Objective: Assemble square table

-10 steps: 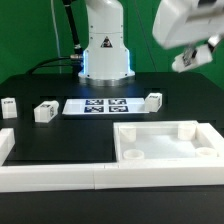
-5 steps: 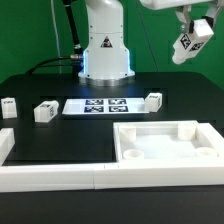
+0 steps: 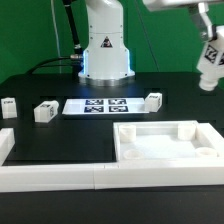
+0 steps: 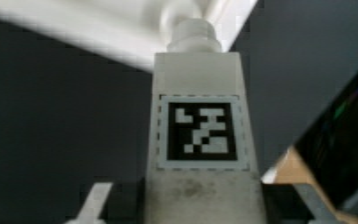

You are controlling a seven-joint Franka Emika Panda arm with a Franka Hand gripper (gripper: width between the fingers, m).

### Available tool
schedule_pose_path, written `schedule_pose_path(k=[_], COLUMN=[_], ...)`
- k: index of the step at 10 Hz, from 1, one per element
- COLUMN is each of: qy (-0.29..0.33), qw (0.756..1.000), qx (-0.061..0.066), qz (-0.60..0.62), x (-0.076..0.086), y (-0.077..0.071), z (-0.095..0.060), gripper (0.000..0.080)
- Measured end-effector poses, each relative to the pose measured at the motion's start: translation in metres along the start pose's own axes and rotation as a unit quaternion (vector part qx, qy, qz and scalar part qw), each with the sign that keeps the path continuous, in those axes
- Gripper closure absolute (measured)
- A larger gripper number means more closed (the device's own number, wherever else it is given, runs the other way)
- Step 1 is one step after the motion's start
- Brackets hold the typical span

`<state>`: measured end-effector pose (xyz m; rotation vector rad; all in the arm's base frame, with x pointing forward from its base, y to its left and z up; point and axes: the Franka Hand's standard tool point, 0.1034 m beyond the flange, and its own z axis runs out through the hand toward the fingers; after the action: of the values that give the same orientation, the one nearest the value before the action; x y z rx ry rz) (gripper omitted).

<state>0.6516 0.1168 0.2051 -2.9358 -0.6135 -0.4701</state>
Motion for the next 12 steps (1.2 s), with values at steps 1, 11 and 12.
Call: schedule_pose_path(k=[1,11,12], qy=[0.018,0.064,0.064], qw=[1.0,0.997,0.997], qx=[-0.009,-0.029,-0.029], qz=[-0.004,-0.031,-0.031], x=[-0.006,-0.063,-0.064], y=[0.003,0.005,0.005], z=[0.003,0.071,0.071], gripper=[0.0508,0.0508,0.0508])
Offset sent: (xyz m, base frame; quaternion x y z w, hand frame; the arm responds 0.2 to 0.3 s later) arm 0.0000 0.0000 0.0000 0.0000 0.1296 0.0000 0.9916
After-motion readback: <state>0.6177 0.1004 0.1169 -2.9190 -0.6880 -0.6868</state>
